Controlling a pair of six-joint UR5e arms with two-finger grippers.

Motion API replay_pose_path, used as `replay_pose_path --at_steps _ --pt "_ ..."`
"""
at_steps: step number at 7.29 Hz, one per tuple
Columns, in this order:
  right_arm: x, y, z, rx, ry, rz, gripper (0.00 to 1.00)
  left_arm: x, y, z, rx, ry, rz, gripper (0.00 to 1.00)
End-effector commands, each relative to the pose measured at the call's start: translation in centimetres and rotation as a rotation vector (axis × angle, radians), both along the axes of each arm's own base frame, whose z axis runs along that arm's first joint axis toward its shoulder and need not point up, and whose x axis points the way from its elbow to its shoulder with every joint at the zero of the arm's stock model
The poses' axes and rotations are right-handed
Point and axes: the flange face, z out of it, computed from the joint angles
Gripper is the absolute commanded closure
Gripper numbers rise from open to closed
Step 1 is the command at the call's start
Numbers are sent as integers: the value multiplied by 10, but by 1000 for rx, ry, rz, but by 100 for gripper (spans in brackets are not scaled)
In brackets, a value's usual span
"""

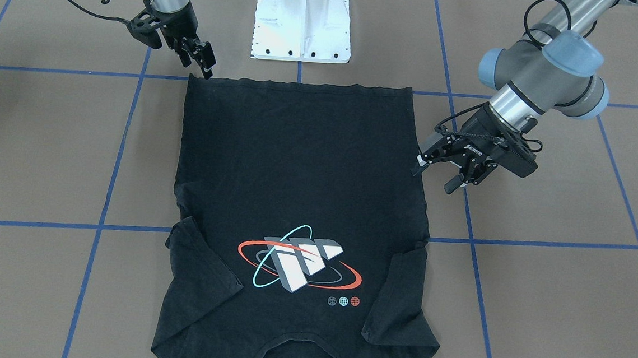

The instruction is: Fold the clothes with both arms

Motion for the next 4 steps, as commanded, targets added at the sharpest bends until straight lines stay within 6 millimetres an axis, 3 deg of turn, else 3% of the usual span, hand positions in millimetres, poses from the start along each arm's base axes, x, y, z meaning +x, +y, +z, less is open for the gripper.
replay_pose_path --at_steps 1,4 --pt "-5 2 3 -1 5 -7 19 -2 -3 -1 8 -4 -43 0" --pt "-4 -8 13 18 33 15 23 -1 -3 2 4 -9 -43 0"
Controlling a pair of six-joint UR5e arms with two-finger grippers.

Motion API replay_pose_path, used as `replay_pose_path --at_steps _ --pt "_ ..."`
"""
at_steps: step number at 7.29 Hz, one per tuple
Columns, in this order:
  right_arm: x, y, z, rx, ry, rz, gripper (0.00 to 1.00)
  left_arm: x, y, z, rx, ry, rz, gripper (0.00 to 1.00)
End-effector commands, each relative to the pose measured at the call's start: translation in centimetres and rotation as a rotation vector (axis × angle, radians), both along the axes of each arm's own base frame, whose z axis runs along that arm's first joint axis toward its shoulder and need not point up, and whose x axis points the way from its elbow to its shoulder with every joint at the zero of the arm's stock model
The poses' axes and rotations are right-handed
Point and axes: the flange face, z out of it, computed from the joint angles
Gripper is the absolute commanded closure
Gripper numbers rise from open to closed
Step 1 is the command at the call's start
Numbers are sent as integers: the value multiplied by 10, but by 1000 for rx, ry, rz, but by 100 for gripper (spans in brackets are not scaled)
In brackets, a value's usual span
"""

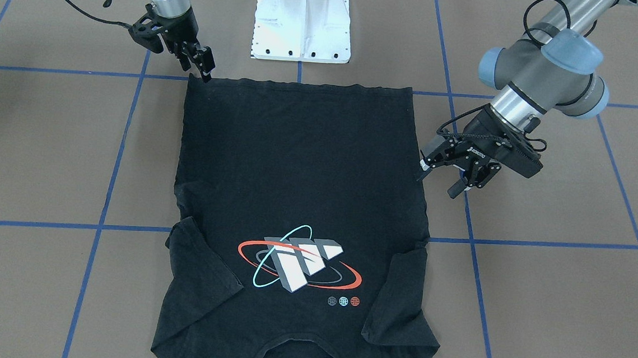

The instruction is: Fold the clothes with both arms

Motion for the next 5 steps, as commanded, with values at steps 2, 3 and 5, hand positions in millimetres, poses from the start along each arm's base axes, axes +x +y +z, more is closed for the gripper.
replay_pose_path --at_steps 2,3,5 --pt "-2 -3 5 6 11 9 30 2 0 2 -1 -5 -2 0" --pt "-4 -4 10 5 22 9 30 1 -1 2 2 -6 -15 0" --pt "-4 -4 10 5 22 9 53 1 -3 1 3 -4 -17 0"
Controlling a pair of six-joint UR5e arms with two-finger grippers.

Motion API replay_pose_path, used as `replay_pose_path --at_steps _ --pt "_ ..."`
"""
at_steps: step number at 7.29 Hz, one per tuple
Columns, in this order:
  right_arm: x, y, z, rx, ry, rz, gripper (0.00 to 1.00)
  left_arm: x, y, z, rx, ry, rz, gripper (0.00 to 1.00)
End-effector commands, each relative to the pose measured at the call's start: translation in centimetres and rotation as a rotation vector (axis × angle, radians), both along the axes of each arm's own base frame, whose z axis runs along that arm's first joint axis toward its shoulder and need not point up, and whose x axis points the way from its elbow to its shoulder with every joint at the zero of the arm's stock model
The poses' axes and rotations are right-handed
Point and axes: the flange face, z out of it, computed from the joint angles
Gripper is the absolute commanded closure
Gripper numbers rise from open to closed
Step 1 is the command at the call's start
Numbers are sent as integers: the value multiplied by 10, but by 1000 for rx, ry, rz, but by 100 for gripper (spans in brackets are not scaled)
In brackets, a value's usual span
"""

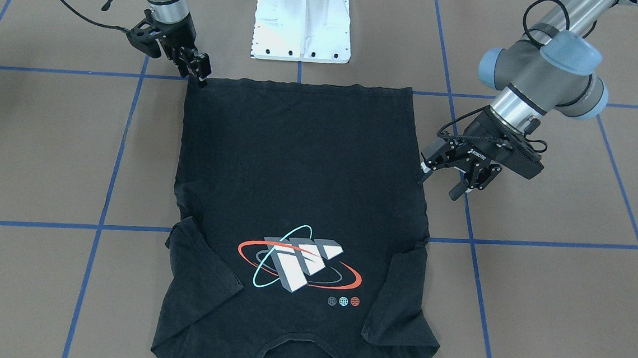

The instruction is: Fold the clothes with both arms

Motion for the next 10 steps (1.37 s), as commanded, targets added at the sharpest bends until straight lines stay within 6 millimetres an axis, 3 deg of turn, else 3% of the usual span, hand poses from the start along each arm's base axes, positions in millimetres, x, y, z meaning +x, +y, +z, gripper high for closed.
replay_pose_path --at_steps 1,5,8,10 --pt "-1 1 3 -2 6 -4 67 -1 0 -2 2 3 -4 0" --pt "1 2 1 -2 3 -5 65 -1 0 0 0 1 -4 0" --pt "-2 9 -2 -3 -5 -17 52 -1 0 1 -1 0 -4 0" --pt "-2 12 -4 -2 -10 -23 52 -1 0 4 -5 -4 -4 0"
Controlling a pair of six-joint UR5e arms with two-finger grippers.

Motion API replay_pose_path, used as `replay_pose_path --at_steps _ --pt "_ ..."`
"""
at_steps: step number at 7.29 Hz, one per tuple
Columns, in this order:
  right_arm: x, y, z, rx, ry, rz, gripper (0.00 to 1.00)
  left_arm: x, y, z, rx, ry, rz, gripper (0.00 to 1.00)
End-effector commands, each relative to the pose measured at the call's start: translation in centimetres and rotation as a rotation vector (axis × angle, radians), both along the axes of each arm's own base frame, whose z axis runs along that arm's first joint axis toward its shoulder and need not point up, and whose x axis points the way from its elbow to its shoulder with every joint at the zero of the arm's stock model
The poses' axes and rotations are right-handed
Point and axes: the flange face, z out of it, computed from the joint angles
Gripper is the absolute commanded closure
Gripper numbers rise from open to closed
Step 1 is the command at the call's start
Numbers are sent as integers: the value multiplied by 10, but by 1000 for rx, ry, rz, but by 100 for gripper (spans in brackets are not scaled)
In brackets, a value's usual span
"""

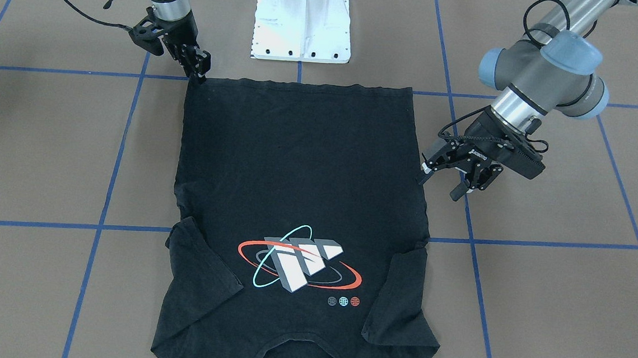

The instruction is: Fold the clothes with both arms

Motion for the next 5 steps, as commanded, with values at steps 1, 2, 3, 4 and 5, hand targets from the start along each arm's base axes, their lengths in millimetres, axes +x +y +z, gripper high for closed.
replay_pose_path --at_steps 1,2,3,4,5 --pt "-2 5 -1 0 -3 -10 53 0 0 1 -1 -1 0 0" --pt "-1 5 -2 -2 -5 -8 60 0 0 1 -1 -1 0 0" --pt "0 3 0 -3 -1 -3 73 0 0 1 -1 -1 0 0" --pt "1 3 2 -3 4 -3 76 1 -1 1 -2 -2 0 0" --pt "2 3 1 -3 3 -2 76 1 -2 0 0 -3 -15 0"
